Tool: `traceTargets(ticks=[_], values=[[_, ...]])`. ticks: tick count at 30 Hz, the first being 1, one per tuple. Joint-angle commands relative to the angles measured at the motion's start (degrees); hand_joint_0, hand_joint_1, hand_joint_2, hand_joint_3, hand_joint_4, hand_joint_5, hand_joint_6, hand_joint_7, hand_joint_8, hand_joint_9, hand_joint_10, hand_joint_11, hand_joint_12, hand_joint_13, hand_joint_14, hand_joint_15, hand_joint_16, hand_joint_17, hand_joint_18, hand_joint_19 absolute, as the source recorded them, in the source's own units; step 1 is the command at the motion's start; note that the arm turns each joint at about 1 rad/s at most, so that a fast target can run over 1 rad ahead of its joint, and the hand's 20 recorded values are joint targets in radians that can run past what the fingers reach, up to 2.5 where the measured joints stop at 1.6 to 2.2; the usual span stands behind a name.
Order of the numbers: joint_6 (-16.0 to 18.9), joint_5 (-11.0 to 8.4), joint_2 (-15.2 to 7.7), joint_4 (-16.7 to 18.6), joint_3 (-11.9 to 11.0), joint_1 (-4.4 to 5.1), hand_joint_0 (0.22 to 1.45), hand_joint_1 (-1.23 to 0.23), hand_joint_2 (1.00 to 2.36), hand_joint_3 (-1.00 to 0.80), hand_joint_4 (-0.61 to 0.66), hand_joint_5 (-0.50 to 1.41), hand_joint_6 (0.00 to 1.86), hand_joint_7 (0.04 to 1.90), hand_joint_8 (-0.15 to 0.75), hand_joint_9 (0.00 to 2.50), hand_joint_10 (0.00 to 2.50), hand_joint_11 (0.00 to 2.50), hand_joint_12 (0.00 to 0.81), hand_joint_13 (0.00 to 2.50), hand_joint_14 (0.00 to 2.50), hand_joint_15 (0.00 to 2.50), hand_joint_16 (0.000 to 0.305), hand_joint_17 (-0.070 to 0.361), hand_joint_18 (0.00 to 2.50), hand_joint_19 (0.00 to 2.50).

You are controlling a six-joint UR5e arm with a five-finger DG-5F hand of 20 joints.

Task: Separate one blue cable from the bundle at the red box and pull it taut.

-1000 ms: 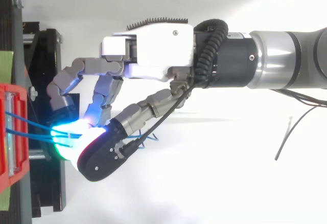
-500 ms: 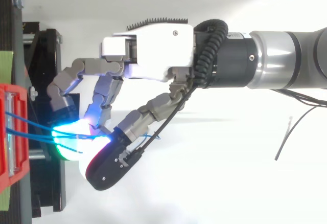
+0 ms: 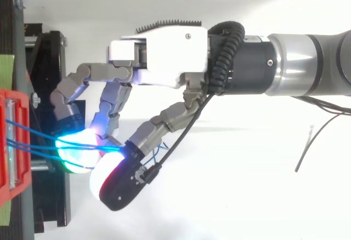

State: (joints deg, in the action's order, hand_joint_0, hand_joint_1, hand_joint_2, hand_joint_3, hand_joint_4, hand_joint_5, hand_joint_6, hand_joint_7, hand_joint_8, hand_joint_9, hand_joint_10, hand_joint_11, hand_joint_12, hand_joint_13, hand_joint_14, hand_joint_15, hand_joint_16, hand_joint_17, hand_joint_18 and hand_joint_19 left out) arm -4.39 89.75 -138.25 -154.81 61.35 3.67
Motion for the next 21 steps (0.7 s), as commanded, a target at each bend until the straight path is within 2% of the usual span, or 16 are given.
traceTargets(ticks=[1,6,9,14,17,21], values=[[0.0,-0.01,0.0,0.0,0.0,-0.07,0.52,-0.74,1.0,-0.5,0.16,-0.14,0.85,1.13,0.297,1.19,0.02,1.36,0.363,1.13,0.03,0.86,0.049,0.111,0.91,0.83],[0.0,-0.01,0.0,0.1,0.0,0.02,0.6,-0.58,1.0,-0.5,0.13,-0.14,0.84,1.13,0.276,1.2,0.02,1.37,0.345,1.13,0.03,0.87,0.047,0.105,0.89,0.86],[0.0,-0.01,0.0,0.0,-0.1,-0.07,0.63,-0.6,1.0,-0.5,0.11,-0.14,0.83,1.16,0.278,1.2,0.02,1.37,0.346,1.13,0.03,0.87,0.047,0.105,0.89,0.87],[0.0,0.08,0.0,0.0,-0.1,0.02,0.66,-0.81,1.01,-0.38,0.08,-0.16,0.83,1.17,0.262,1.16,0.02,1.37,0.347,1.11,0.03,0.88,0.047,0.107,0.88,0.86],[0.0,0.08,0.0,0.0,-0.1,0.02,0.73,-0.95,1.01,-0.43,0.06,-0.18,0.86,1.19,0.258,1.15,0.02,1.35,0.345,1.1,0.03,0.88,0.048,0.107,0.89,0.83],[0.0,0.08,0.0,-0.1,-0.1,0.02,0.77,-0.99,1.0,-0.5,0.09,-0.17,0.86,1.2,0.258,1.14,0.02,1.34,0.338,1.09,0.03,0.87,0.047,0.107,0.89,0.8]])
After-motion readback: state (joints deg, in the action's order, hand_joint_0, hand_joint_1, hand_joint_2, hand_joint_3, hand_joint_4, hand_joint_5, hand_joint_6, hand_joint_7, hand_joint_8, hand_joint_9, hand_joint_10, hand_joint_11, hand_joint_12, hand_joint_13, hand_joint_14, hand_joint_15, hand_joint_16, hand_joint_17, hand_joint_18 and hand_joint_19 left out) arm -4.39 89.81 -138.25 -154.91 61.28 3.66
